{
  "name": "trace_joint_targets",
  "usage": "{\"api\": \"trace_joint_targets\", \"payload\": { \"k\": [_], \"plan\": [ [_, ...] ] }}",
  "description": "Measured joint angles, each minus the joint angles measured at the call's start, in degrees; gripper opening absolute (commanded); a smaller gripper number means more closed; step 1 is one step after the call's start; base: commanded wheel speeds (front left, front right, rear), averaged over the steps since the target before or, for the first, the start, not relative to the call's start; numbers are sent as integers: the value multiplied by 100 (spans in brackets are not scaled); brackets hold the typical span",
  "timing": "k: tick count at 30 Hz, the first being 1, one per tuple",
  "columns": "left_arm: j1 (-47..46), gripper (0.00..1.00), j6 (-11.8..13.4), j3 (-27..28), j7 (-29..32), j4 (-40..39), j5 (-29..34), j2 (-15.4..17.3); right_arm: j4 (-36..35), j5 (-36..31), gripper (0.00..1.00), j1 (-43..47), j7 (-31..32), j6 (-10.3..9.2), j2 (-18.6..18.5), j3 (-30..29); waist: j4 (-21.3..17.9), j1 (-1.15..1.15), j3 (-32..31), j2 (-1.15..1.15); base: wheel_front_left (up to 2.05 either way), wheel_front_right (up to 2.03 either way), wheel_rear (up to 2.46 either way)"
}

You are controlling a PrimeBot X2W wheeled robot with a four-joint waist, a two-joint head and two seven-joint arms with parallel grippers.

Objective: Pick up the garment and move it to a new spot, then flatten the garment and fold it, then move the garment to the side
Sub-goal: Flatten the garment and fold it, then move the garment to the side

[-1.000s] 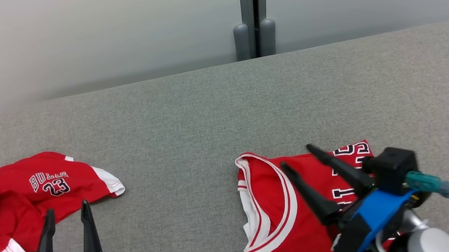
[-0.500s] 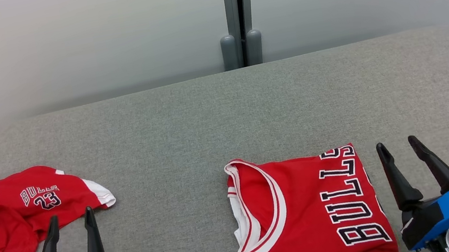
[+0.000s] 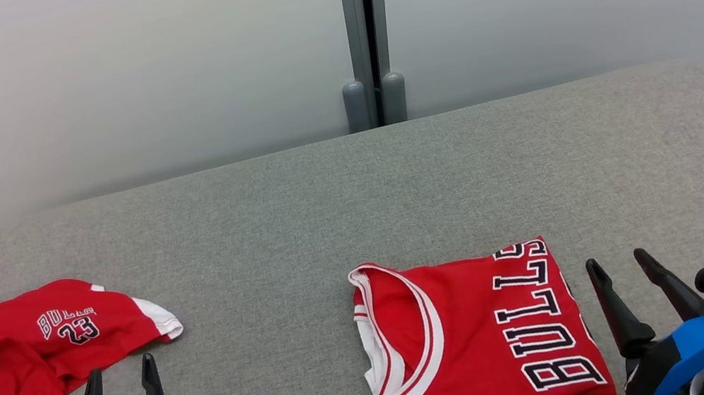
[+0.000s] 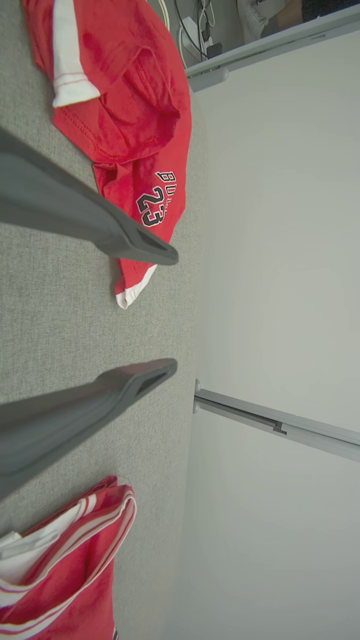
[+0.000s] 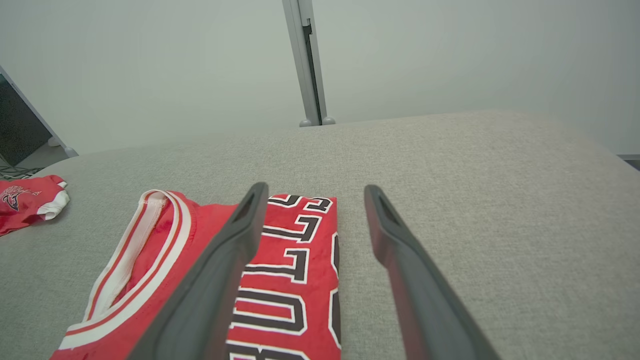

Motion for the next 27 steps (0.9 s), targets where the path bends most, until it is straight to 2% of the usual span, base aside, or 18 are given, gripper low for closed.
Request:
{"api": "trace_joint_targets", "payload": {
  "k": [18, 27],
  "plan": [
    [63, 100, 115, -13, 52, -188, -58, 52, 78, 75, 100, -37, 18, 0, 0, 75, -21, 0, 32, 0, 0, 0, 0],
    [64, 100, 149, -45, 88, -278, -58, 85, 380, -80, 100, -447, 409, 0, 1, 159, -26, 0, 93, 0, 0, 0, 0]
  ]
}}
